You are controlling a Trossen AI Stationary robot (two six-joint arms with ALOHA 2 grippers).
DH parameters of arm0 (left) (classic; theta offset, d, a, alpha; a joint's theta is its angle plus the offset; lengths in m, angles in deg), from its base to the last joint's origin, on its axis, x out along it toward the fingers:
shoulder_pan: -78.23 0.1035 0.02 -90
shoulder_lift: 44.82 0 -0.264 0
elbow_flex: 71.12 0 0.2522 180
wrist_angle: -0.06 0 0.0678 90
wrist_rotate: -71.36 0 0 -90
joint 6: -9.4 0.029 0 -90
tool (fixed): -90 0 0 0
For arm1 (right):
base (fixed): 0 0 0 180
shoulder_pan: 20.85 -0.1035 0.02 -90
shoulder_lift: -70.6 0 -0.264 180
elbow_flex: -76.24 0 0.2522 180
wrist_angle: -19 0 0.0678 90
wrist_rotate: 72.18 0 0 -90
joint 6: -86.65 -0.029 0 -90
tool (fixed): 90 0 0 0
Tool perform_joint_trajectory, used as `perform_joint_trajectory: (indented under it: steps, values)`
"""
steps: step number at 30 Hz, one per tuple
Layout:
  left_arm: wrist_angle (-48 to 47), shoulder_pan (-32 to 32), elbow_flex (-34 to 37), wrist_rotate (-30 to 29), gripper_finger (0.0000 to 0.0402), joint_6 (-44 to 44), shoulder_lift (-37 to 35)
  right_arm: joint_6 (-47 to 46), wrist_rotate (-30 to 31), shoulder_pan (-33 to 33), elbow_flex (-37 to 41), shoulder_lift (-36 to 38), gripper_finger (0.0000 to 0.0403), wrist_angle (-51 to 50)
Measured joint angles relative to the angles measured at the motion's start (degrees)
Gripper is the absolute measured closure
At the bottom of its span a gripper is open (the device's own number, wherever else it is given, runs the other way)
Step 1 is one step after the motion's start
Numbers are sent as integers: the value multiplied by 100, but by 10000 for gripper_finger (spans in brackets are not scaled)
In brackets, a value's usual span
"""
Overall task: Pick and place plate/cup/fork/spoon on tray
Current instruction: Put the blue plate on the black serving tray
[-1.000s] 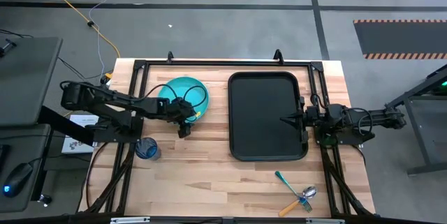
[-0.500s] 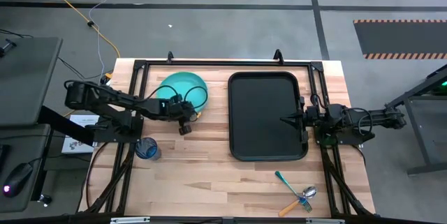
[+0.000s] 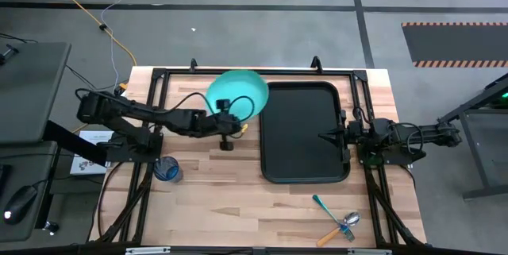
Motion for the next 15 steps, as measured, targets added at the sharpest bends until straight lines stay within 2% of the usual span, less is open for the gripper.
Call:
perform_joint_trajectory:
  steps: [7,15]
  values:
    - [68,-182,-1331,164,399,662,1329,-1,0,0,2,-7,402,0]
    - [1062,-788,-2205,318,400,1265,2913,-1,0,0,0,-7,402,0]
